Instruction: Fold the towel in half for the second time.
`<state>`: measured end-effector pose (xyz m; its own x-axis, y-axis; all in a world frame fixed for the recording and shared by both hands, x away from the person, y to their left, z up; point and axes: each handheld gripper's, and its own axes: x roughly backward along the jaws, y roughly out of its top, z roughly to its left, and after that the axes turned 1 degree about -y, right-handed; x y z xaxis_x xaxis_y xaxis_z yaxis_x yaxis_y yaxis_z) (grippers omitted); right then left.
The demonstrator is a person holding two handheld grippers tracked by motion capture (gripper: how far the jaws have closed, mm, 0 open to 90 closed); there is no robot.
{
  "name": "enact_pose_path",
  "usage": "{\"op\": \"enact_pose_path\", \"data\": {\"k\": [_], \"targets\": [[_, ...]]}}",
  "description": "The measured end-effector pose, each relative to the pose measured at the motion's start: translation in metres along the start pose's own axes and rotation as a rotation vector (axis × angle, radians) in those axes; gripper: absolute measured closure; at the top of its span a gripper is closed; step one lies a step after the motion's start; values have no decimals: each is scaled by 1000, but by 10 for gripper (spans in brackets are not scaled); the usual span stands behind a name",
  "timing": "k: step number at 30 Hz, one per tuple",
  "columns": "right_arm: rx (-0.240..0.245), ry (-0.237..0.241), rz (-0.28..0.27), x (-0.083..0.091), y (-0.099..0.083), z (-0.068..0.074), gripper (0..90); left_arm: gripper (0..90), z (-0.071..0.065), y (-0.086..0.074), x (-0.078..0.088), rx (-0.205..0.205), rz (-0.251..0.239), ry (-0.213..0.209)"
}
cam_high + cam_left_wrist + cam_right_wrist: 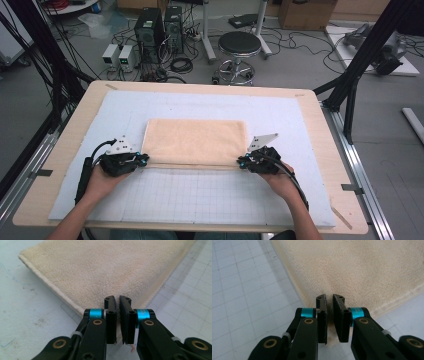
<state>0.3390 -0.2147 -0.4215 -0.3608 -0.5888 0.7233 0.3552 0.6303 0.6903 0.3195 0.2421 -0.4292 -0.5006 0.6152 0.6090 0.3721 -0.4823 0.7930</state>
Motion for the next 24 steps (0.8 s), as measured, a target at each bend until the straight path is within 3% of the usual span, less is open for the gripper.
{"op": "enact_pose_path", "data": {"k": [4,5,6,7,10,14,19,24], "targets": [[-15,6,-19,-1,-6,1,763,826,0,-2,0,10,-6,-12],[-15,6,-19,-1,-6,1,763,801,0,-2,0,10,-6,-12],[-31,16,-47,2,-5,0,694,762,1,-3,2,31,-15,-34],[-39,15,-65,4,-4,0,682,727,1,-3,2,31,-15,-34],[-49,-8,-105,8,-1,-1,639,633,2,-1,6,51,-38,-37],[-63,-18,-120,6,-1,-7,625,608,3,6,10,55,-89,-37],[-82,-31,-122,4,-1,-10,611,589,3,8,9,57,-95,-31],[-119,-74,-147,6,-1,-11,520,499,3,9,11,98,-114,-27]]}}
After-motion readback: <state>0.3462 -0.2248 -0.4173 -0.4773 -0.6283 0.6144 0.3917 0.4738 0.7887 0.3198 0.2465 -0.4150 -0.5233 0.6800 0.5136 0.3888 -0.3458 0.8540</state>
